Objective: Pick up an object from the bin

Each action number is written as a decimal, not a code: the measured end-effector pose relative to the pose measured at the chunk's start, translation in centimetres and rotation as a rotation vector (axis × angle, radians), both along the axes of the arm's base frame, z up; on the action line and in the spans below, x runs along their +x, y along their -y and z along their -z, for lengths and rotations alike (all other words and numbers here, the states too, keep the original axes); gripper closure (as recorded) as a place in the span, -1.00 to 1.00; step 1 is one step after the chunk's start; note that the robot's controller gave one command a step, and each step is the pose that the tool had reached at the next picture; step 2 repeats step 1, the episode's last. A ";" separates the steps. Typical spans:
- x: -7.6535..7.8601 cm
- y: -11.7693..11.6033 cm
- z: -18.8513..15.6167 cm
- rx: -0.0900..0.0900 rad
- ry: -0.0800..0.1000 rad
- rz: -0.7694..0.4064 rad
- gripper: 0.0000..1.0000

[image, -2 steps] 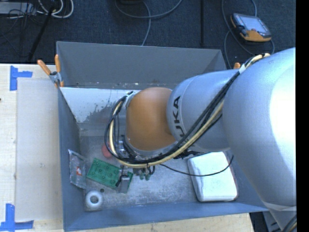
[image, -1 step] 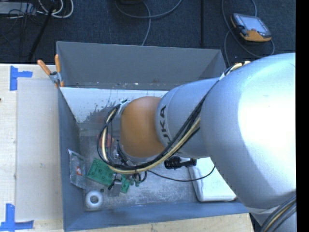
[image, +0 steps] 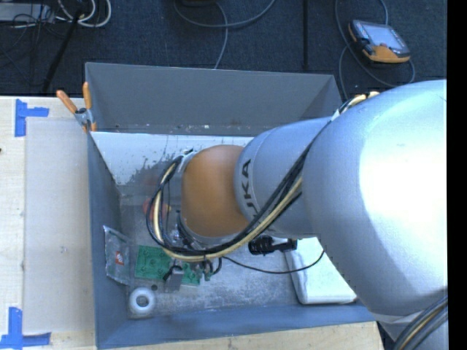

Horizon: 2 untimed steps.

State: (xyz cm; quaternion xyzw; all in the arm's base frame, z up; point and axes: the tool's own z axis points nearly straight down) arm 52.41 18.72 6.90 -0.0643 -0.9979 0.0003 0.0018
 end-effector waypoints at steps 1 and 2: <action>1.3 -0.5 -13.5 0.002 0.011 -0.118 1.00; 1.3 -0.5 -13.5 0.002 0.011 -0.118 1.00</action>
Offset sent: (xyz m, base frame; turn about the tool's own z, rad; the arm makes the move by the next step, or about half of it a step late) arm 0.0114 0.0042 0.1317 -0.1174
